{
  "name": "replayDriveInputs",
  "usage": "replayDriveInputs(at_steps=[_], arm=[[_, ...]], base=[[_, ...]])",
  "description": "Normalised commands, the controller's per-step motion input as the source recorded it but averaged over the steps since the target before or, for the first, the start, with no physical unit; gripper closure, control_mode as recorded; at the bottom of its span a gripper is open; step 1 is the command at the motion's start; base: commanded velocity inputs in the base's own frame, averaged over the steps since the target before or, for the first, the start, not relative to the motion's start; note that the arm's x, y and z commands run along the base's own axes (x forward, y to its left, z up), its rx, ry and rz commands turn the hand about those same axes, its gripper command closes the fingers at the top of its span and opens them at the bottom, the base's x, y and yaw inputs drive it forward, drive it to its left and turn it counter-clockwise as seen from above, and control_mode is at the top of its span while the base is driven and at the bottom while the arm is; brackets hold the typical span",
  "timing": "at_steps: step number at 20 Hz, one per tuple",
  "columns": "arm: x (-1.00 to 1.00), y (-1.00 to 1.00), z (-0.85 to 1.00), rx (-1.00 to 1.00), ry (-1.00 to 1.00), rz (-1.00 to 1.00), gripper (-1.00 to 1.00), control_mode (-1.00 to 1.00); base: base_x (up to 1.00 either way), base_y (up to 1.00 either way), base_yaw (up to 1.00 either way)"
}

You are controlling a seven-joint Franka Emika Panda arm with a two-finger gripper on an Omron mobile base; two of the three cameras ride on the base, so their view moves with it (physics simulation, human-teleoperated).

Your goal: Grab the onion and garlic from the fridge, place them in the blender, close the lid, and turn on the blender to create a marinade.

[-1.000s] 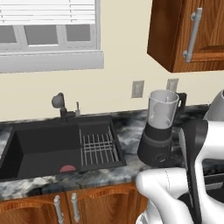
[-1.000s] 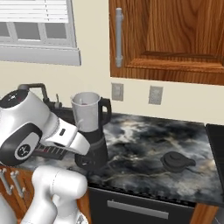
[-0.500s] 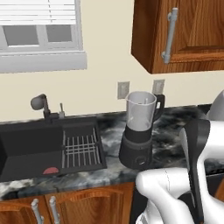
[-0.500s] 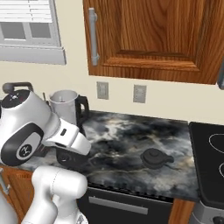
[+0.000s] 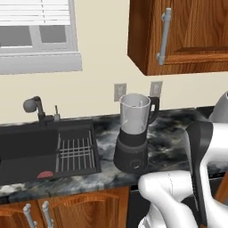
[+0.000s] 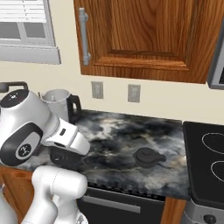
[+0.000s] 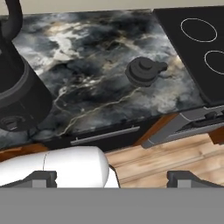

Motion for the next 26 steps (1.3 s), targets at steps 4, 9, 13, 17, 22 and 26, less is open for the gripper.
replayDriveInputs(at_steps=[4,9,13,17,22,26], arm=[[0.00,0.00,0.00,0.00,0.00,0.00,-1.00,1.00],[0.00,0.00,0.00,0.00,0.00,0.00,-1.00,1.00],[0.00,0.00,0.00,0.00,0.00,0.00,-1.00,1.00],[0.04,-0.28,0.00,0.03,0.01,0.00,-1.00,-1.00],[0.31,-0.72,0.00,0.14,0.11,-0.05,-1.00,-1.00],[0.60,-0.62,-0.05,0.06,0.20,-0.08,-1.00,-1.00]], base=[[0.00,-0.42,0.00],[0.00,-0.30,0.00],[0.00,-0.10,0.00],[0.00,0.00,0.00],[0.00,0.00,0.00],[0.00,0.00,0.00]])
